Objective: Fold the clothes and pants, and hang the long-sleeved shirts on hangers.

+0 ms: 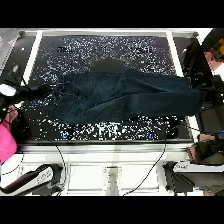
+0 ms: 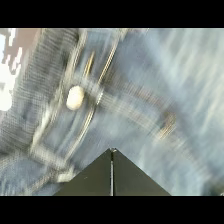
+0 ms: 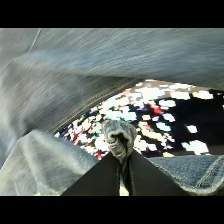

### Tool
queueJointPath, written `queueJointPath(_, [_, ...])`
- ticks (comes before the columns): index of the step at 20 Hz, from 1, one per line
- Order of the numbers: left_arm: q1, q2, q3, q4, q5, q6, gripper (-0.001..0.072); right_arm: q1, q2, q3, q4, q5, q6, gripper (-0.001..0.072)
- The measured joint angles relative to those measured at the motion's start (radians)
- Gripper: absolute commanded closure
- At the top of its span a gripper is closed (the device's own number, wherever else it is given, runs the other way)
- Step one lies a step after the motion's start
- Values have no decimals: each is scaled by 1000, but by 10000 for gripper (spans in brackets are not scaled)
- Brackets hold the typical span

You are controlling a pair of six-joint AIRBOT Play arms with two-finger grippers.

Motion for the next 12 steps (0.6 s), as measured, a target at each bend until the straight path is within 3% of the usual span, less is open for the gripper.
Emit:
queueJointPath(4, [0,122,16,-21,16,1,673,-24,25,-1,-110,-7,76,692])
queueJointPath(10, [0,215,8,-13,-82,15,673,-22,-48,-5,-277,-12,124,677])
queueJointPath(11, [1,221,-4,-9,-95,16,673,-22,-66,-5,-297,-28,128,561])
queueJointPath(12, [3,226,-19,-5,-105,16,673,-21,-81,-5,-311,-52,130,349])
